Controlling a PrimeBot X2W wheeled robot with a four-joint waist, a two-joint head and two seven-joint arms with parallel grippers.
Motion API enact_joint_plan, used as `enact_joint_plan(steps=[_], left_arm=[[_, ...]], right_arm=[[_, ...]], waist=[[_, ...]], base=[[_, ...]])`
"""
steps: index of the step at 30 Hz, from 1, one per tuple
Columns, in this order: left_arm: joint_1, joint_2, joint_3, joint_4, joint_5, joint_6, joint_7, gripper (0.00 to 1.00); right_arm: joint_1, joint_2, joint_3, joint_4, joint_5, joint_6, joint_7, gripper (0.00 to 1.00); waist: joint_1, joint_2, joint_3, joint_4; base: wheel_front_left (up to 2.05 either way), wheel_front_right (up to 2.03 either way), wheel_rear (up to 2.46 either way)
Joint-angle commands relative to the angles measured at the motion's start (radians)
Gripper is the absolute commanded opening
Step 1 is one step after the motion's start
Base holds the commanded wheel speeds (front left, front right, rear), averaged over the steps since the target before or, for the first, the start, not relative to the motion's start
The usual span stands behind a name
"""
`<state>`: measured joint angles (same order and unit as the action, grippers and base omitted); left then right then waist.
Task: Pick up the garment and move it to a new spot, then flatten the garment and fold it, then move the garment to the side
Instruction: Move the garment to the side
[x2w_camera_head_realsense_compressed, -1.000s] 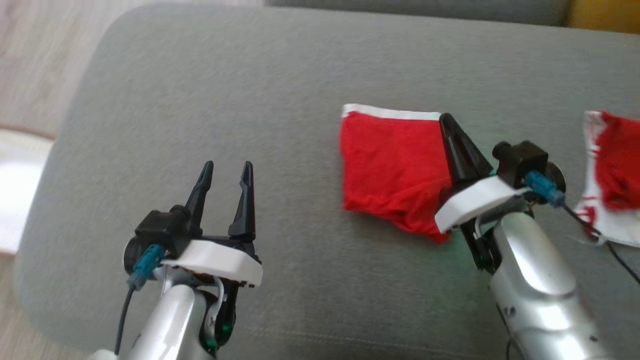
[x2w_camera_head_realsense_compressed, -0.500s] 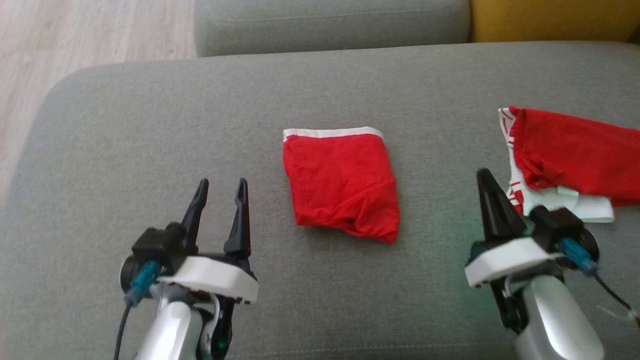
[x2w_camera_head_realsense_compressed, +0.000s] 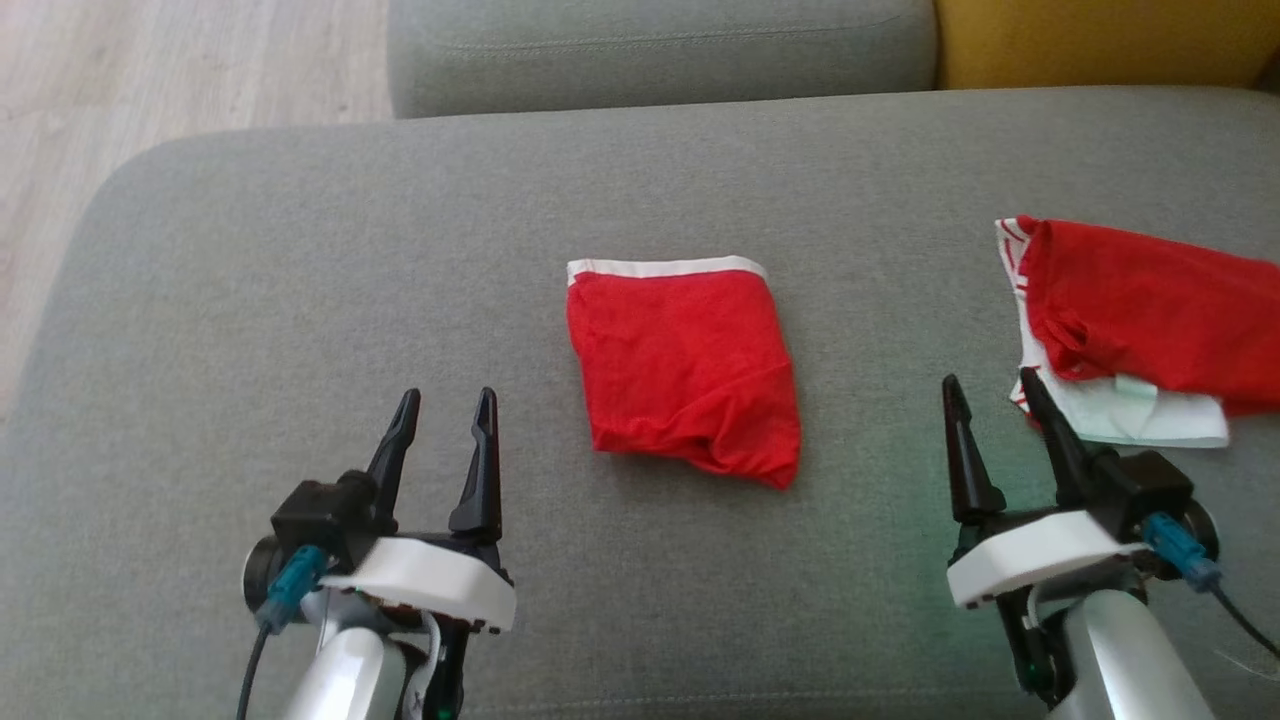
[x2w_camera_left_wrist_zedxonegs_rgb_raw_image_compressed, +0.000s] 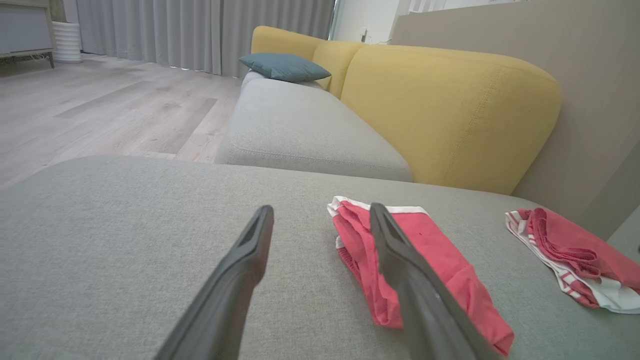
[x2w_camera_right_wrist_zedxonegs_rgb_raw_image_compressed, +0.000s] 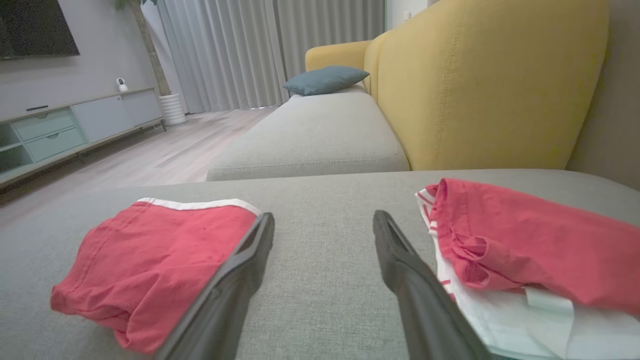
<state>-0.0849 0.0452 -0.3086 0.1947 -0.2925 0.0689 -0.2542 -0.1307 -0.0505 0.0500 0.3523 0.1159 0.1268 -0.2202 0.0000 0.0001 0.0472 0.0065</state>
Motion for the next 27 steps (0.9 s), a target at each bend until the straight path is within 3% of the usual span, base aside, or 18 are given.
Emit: enact_joint_plan(steps=[1,9,12,20,27], left_arm=[[-0.048,0.005,0.034,-0.038,0.004,-0.004,-0.008,1.0],[-0.079,0.005,0.016,-0.038,-0.003,-0.007,-0.008,1.0],[-0.092,0.005,0.008,-0.036,-0.008,-0.006,-0.008,1.0],[-0.122,0.005,-0.013,-0.028,-0.021,-0.004,-0.008,1.0],[-0.131,0.005,-0.009,-0.028,-0.025,0.0,-0.008,1.0]], right_arm=[[-0.026,0.0,0.027,-0.038,0.012,0.004,0.008,1.0],[-0.094,0.0,0.11,0.013,0.119,0.004,0.15,1.0],[-0.137,0.0,0.123,0.056,0.216,0.004,0.197,1.0],[-0.262,0.0,0.105,0.234,0.309,0.004,0.241,1.0],[-0.341,0.0,0.117,0.374,0.316,0.004,0.273,1.0]], waist=[[0.0,-0.0001,0.008,0.01],[0.0,-0.0001,0.068,0.073],[0.0,-0.0001,0.094,0.102],[0.0,-0.0001,0.147,0.178],[0.0,-0.0001,0.165,0.211]], base=[[0.0,0.0,0.0],[0.0,0.0,0.0],[0.0,0.0,0.0],[0.0,0.0,0.0],[0.0,0.0,0.0]])
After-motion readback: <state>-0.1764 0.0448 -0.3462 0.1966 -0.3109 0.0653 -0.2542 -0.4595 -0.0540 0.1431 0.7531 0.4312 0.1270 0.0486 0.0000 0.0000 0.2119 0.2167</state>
